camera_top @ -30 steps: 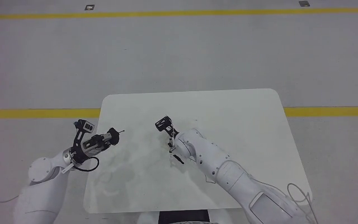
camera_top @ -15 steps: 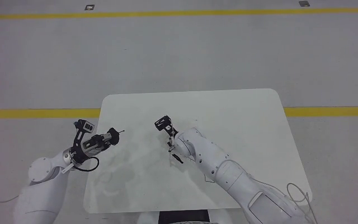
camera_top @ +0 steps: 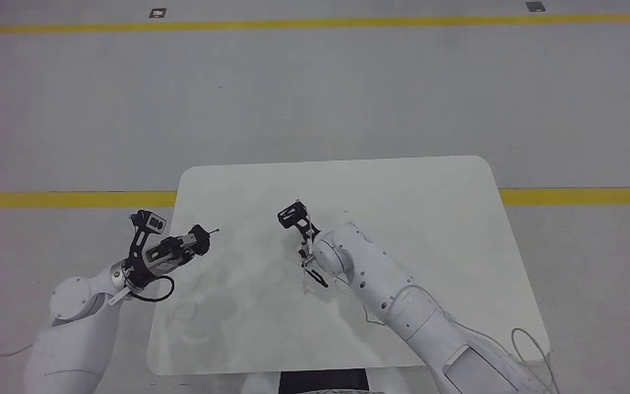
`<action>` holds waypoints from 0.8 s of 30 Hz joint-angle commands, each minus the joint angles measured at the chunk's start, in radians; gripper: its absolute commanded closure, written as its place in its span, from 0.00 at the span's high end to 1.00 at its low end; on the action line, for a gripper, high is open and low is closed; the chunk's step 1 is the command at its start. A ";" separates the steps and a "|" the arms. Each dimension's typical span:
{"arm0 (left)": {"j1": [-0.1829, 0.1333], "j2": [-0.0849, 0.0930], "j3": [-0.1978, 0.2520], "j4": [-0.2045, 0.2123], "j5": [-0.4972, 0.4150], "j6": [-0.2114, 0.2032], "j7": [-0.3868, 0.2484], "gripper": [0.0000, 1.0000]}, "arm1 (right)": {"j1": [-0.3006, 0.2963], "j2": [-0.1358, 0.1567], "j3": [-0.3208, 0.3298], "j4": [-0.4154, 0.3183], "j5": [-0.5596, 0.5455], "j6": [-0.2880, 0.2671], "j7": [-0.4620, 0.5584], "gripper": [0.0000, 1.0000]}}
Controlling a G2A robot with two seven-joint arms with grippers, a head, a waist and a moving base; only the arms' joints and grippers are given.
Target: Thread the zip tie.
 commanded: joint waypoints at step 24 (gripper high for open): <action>0.000 0.000 0.000 0.000 0.000 0.000 0.000 0.00 | 0.061 -0.049 -0.049 0.155 0.061 0.014 -0.055 0.00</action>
